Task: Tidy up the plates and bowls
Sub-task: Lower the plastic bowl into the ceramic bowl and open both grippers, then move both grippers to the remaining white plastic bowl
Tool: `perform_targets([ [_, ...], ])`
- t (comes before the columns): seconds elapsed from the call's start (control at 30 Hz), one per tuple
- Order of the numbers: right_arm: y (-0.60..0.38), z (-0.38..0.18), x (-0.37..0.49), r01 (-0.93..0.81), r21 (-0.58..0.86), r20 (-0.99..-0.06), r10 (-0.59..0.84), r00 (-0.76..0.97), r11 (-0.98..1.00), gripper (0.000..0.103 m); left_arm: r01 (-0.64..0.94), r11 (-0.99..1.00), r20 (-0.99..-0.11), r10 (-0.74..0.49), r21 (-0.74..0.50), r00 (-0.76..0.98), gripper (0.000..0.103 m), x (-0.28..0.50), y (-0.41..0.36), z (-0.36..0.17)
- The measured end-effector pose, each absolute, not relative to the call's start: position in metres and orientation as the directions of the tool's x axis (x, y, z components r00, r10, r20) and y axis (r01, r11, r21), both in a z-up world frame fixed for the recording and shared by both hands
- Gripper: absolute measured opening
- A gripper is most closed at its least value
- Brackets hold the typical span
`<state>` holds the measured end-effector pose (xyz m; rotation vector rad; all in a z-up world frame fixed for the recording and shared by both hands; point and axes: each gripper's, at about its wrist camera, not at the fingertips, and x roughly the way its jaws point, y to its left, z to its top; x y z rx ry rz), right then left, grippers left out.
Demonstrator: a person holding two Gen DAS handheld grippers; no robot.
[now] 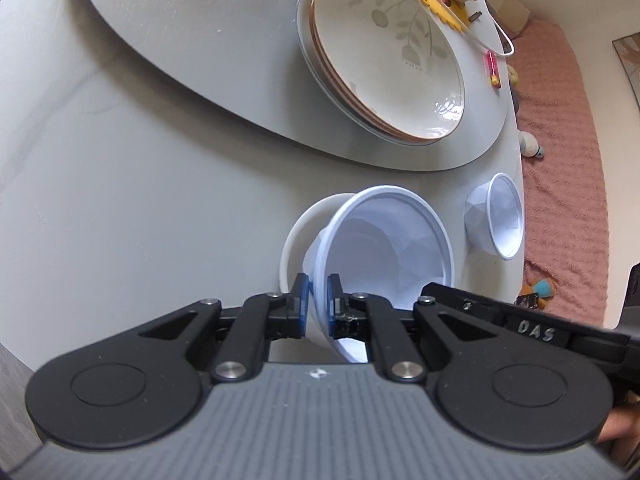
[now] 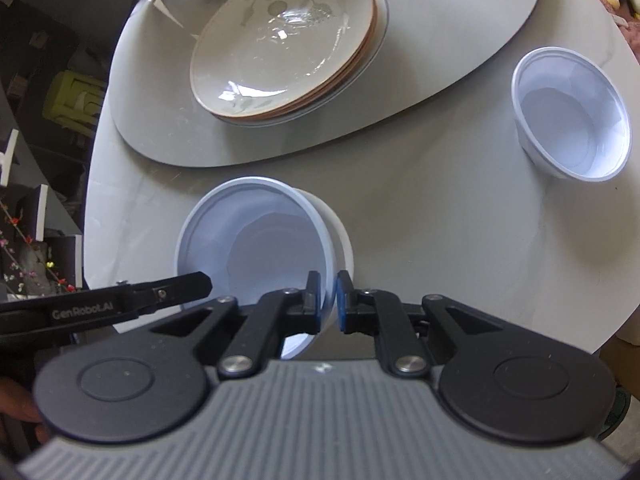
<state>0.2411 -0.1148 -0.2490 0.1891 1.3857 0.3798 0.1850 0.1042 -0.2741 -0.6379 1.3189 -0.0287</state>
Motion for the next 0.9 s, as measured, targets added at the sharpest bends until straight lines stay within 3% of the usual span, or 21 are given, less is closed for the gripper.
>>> perform_targets([
  [0.17, -0.120, -0.246, 0.240, -0.145, 0.368, -0.910, 0.388, 0.146, 0.918, 0.015, -0.329, 0.844, -0.898, -0.342, -0.423, 0.278, 0.010, 0.183, 0.106, -0.266],
  [0.23, -0.121, -0.244, 0.238, -0.149, 0.365, -0.909, 0.386, 0.158, 0.919, 0.025, -0.331, 0.843, -0.897, -0.340, -0.424, 0.282, 0.011, 0.181, 0.107, -0.264],
  [0.43, -0.126, -0.217, 0.230, -0.196, 0.342, -0.887, 0.384, 0.257, 0.919, 0.040, -0.302, 0.861, -0.895, -0.317, -0.410, 0.313, 0.014, 0.178, 0.103, -0.245],
  [0.6, -0.135, -0.189, 0.221, -0.246, 0.297, -0.860, 0.371, 0.350, 0.922, 0.038, -0.257, 0.879, -0.882, -0.297, -0.402, 0.365, 0.020, 0.175, 0.096, -0.218],
  [0.9, -0.158, -0.145, 0.212, -0.285, 0.279, -0.788, 0.389, 0.478, 0.917, 0.038, -0.147, 0.908, -0.828, -0.278, -0.392, 0.487, 0.022, 0.165, 0.073, -0.151],
])
